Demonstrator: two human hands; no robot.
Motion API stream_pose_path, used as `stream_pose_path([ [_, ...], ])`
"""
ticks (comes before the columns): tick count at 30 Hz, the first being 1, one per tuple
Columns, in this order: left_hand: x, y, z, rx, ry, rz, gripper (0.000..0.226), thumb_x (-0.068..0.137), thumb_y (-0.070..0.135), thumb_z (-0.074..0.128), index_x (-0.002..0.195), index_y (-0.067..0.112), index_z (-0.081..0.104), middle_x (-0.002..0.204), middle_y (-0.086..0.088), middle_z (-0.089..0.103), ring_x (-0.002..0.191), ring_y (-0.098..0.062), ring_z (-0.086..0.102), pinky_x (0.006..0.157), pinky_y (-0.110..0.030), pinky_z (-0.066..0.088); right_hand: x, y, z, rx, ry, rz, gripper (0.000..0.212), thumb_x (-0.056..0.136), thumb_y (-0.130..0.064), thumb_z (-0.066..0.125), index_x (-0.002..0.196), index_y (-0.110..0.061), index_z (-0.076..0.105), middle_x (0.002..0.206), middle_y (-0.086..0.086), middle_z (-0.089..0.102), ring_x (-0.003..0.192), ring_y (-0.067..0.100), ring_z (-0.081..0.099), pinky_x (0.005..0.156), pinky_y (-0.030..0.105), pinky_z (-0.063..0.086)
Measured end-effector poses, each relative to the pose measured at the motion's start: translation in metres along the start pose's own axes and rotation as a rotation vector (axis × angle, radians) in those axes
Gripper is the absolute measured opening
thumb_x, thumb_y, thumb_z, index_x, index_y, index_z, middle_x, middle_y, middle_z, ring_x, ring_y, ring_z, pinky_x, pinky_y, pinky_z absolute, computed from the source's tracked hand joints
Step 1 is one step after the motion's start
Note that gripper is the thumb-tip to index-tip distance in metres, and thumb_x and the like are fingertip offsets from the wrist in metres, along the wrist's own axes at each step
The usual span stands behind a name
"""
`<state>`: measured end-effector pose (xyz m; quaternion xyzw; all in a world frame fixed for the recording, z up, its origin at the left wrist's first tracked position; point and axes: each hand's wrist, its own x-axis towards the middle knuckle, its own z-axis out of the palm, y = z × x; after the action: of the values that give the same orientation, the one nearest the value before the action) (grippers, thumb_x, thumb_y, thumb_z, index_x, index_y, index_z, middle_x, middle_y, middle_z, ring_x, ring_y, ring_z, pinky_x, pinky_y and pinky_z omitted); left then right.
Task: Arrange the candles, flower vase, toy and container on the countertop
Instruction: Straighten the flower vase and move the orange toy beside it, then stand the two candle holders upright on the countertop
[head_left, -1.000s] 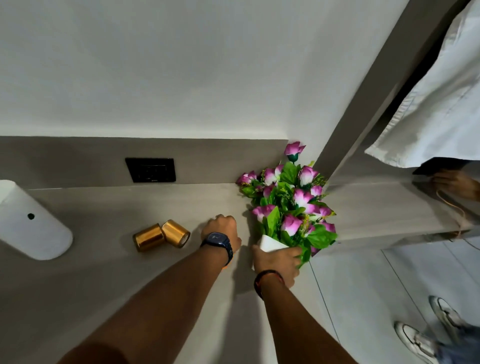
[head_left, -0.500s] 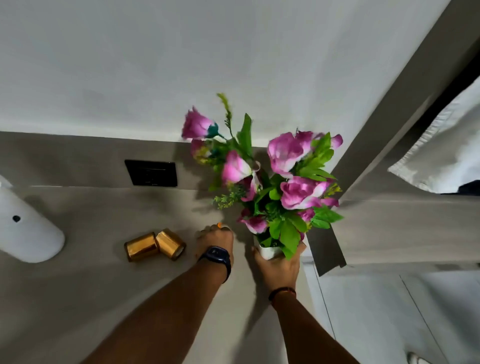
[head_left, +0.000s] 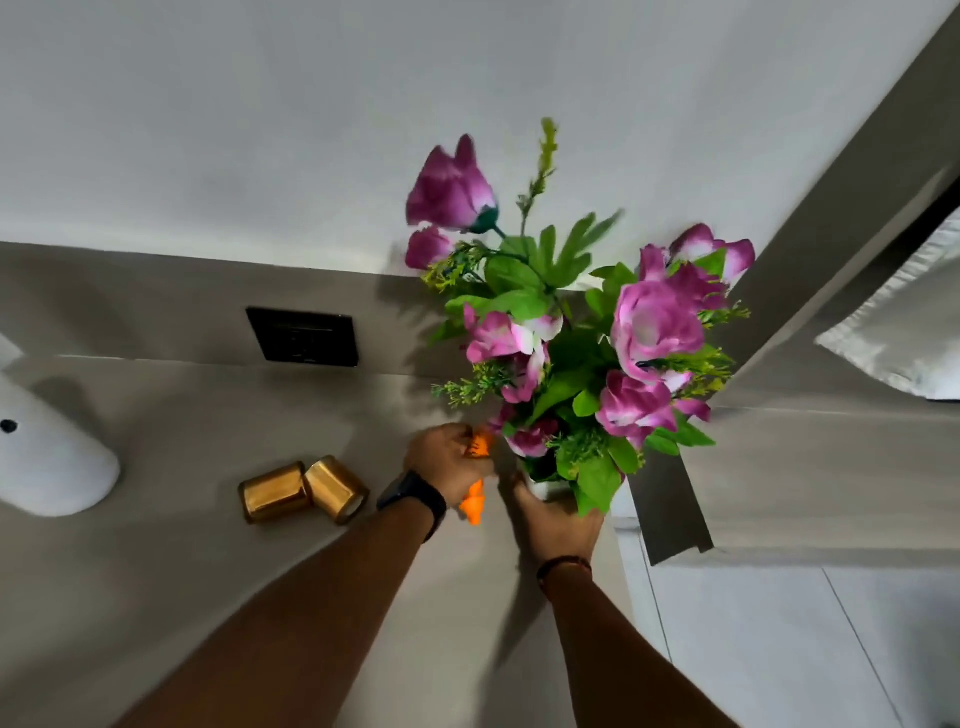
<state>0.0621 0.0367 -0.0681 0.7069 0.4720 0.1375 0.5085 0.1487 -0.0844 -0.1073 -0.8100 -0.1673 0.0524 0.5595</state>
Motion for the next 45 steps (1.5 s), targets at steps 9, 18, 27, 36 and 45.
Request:
stream_pose_path([
  [9,-0.004,-0.012,0.002,0.074,0.091,-0.045,0.022,0.062,0.038,0.077,0.062,0.024,0.060,0.068,-0.002,0.069,0.074,-0.026,0.070,0.067,-0.032,0.056,-0.001,0.023,0.008,-0.113,-0.147,0.141,0.039,0.084,-0.034,0.071,0.120,-0.025,0.060,0.134,0.002,0.057,0.135,0.029,0.040,0.113,0.044,0.028],
  [18,-0.022,-0.009,-0.026,0.075,0.218,0.061,0.062,0.064,0.055,0.077,0.113,0.017,0.066,0.117,-0.008,0.063,0.107,-0.027,0.060,0.091,-0.037,0.050,-0.016,0.006,0.001,-0.031,-0.072,0.128,0.053,0.059,-0.037,0.090,0.106,-0.025,0.066,0.114,-0.005,0.066,0.115,0.015,0.054,0.105,0.020,0.034],
  [27,-0.044,-0.041,-0.138,0.287,0.189,0.122,0.080,0.060,0.048,0.084,0.128,0.017,0.056,0.130,-0.004,0.053,0.118,-0.024,0.052,0.097,-0.032,0.044,-0.089,-0.069,0.023,-0.361,0.329,0.204,0.068,0.064,-0.046,0.069,0.110,0.003,0.057,0.099,0.028,0.057,0.098,0.045,0.054,0.081,0.052,0.044],
  [36,-0.050,-0.082,-0.193,0.772,-0.033,0.075,0.102,0.058,0.046,0.084,0.143,0.020,0.034,0.143,-0.007,0.042,0.128,-0.030,0.039,0.104,-0.040,0.040,-0.127,-0.111,0.104,-0.414,-0.319,-0.298,0.064,0.072,-0.032,0.076,0.125,-0.009,0.050,0.117,0.013,0.055,0.109,0.031,0.052,0.092,0.039,0.046],
  [45,-0.037,-0.094,-0.183,0.888,0.060,0.153,0.048,0.074,0.044,0.070,0.115,0.020,0.062,0.116,-0.005,0.061,0.109,-0.029,0.051,0.091,-0.039,0.044,-0.108,-0.094,0.143,-0.737,-0.580,-0.266,0.049,0.077,-0.036,0.069,0.122,-0.022,0.056,0.115,0.008,0.061,0.108,0.030,0.050,0.091,0.039,0.044],
])
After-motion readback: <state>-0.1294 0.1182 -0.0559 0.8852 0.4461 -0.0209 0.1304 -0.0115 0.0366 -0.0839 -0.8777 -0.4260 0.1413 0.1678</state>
